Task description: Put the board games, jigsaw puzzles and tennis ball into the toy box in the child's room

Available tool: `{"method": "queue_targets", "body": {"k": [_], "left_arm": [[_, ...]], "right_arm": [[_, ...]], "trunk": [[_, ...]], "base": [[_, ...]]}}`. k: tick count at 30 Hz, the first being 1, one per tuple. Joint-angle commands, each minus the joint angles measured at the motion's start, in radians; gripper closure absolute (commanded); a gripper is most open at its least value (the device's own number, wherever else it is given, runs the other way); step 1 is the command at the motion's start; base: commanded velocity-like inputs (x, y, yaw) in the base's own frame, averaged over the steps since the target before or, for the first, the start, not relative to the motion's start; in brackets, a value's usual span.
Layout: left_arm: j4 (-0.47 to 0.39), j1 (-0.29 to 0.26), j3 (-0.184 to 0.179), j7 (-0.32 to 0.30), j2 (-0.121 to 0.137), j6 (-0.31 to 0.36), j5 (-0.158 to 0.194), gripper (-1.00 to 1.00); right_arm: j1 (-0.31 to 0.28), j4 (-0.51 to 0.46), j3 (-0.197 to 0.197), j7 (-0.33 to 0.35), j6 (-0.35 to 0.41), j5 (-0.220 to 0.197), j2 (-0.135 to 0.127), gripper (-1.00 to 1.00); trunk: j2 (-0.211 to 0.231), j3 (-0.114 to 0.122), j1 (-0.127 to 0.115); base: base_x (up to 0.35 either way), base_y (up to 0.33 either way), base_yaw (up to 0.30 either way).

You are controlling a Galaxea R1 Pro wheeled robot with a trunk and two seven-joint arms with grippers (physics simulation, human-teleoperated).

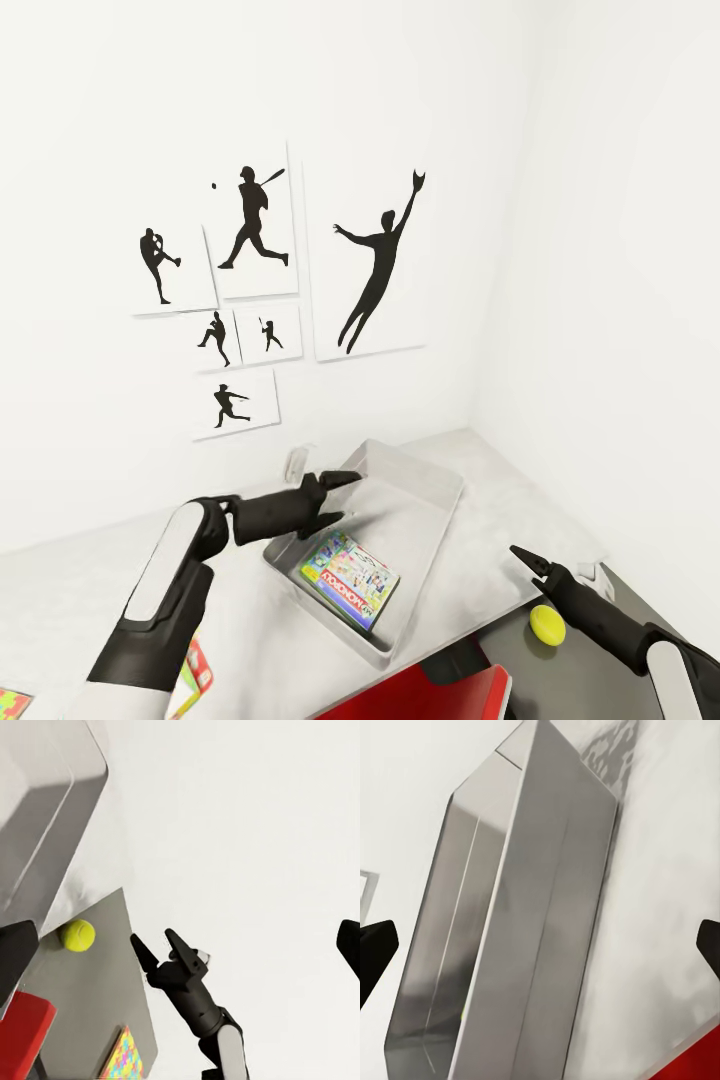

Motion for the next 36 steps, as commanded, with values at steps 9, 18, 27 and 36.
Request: {"method": "queue_targets", "body": {"k": [9,18,27,36], "left_arm": [[-0.037,0.031,-0.045,-0.108,0.342,0.003,0.262,-1.00],[-0.038,0.143,-0.056,-0.345,0.663,0.004,0.377,-1.00],[-0.001,0.232,-0.058,-0.594,0.815,0.004,0.373,-1.00],[0.109,0.261,-0.047,-0.727,0.871,0.004,0.321,-1.00]], "right_arm": [[-0.001,0.000,-0.002,0.005,0.007,0.000,0.000,-1.00],[-0.001,0.000,-0.004,0.007,0.007,0.000,0.000,-1.00],[0.000,0.000,-0.004,0.003,0.006,0.000,0.000,-1.00],[-0.001,0.000,-0.004,-0.002,0.004,0.002,0.000,-1.00]], "trunk": [[-0.002,-0.002,0.001],[-0.002,-0.002,0.001],[-0.002,-0.002,0.001],[-0.002,-0.002,0.001]], "base": [[0.000,0.000,0.000],[0.000,0.000,0.000],[0.000,0.000,0.000],[0.000,0.000,0.000]]}}
